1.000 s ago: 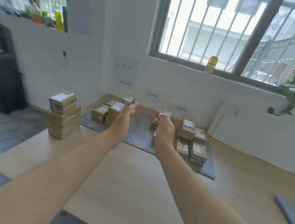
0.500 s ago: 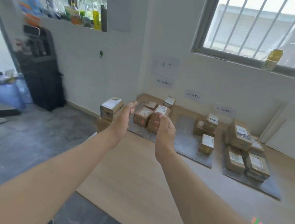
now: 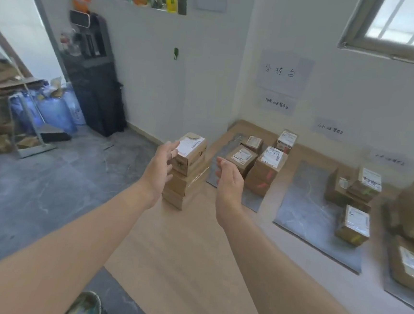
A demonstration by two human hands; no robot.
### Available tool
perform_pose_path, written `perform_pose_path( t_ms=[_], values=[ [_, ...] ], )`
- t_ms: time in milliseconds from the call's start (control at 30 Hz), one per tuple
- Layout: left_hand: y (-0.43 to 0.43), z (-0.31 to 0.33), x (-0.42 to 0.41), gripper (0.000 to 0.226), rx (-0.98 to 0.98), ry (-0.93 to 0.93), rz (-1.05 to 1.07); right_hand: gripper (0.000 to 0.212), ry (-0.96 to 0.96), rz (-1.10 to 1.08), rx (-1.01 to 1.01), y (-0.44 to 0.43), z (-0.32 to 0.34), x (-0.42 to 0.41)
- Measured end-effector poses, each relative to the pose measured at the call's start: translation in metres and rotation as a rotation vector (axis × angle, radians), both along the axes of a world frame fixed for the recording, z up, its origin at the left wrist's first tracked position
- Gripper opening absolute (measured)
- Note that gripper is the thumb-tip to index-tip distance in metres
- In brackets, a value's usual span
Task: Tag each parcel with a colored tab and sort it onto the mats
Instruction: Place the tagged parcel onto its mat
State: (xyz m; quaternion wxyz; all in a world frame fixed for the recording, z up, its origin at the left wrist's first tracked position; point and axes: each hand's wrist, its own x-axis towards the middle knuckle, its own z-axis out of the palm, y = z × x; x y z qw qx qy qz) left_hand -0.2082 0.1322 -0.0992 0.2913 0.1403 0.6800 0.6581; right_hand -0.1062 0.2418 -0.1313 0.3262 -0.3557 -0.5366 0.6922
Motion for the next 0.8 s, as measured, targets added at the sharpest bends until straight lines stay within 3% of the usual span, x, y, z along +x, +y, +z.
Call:
perform_pose_path(
  t_ms=[267, 567, 800],
  values=[
    [0.028, -0.027, -0.079, 0.05, -0.012, -0.004, 0.036, 0.025, -0.112, 0.032, -0.017, 0.031, -0.024, -0.077],
    [0.051, -0.07, -0.178, 0.058, -0.088, -0.109, -0.091, 0.021, -0.221, -0.014, -0.159, 0.033, -0.045, -0.152],
    [0.063, -0.089, -0.211, 0.052, -0.126, -0.191, -0.277, 0.043, -0.349, -0.091, -0.119, 0.016, -0.071, -0.199]
  ],
)
